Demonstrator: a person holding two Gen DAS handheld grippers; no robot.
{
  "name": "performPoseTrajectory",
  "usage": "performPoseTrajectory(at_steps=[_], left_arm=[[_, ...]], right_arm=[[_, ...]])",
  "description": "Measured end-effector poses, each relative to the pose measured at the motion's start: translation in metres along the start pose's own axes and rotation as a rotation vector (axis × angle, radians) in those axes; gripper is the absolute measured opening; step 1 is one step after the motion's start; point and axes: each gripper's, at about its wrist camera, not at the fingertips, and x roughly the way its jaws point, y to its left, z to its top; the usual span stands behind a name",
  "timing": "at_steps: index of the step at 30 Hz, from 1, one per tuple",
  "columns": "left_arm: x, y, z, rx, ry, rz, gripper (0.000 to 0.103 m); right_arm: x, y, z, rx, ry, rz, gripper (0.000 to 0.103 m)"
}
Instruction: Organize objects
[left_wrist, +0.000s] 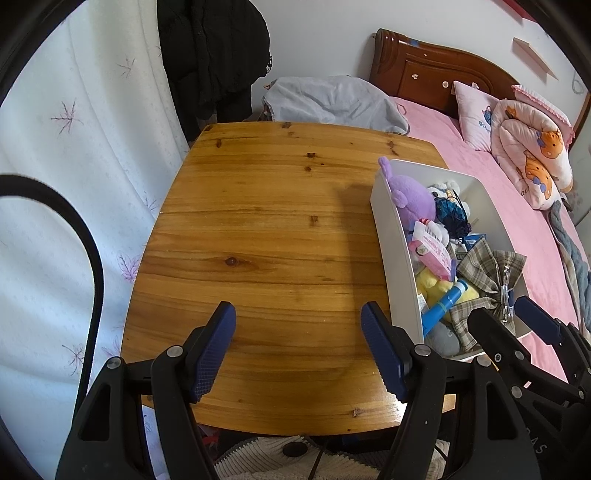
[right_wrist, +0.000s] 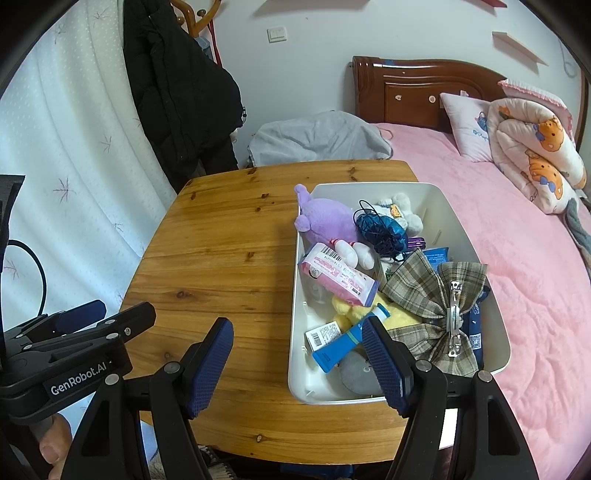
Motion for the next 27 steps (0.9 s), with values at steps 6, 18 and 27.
performPoseTrajectory(at_steps=[6,18,27], left_arm=[[0.0,-0.0005,0.0006,0.001,0.001,0.0,0.074],[0.0016,-0.0024,-0.0014,0.005,0.007,0.001,0.074],[0.0014,-0.0019,-0.0003,0.003,0.012,0.003,0.074]], right_arm=[[0.002,-0.001,-0.0042,-0.001,0.005,0.005,0.073],[0.002,-0.0025,-0.0053,-0.002,0.01,0.009,0.073],[0.0022,-0.0021,-0.0078,-0.004,0.014,0.012,0.073]])
